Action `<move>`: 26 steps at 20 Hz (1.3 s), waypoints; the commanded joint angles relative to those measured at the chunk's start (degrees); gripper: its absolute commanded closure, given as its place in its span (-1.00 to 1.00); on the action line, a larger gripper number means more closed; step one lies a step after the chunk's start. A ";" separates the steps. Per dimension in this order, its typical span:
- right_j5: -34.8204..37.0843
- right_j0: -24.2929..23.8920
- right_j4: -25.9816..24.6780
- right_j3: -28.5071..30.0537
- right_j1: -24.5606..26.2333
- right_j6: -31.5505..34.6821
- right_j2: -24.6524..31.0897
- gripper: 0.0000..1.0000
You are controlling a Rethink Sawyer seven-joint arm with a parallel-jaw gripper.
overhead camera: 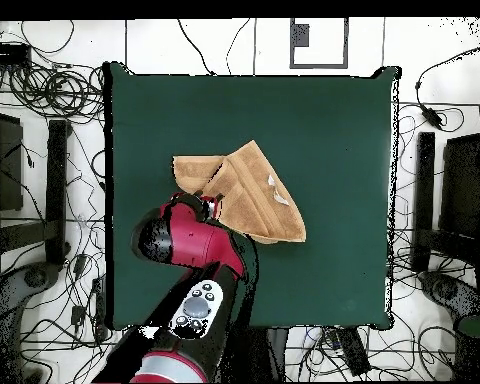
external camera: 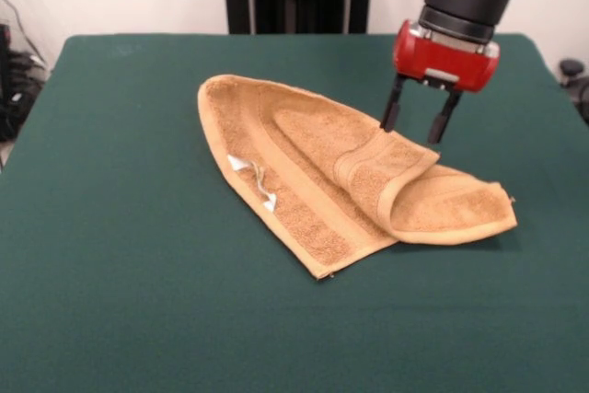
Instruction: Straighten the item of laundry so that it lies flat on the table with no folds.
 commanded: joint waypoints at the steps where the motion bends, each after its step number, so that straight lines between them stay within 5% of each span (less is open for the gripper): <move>1: 6.27 0.35 -0.34 1.44 1.86 9.88 1.95 -1.00; 15: 5.84 0.37 -0.39 1.25 2.11 9.84 1.89 -1.00; 26: -1.09 -7.02 -2.19 3.09 4.69 8.79 12.06 -1.00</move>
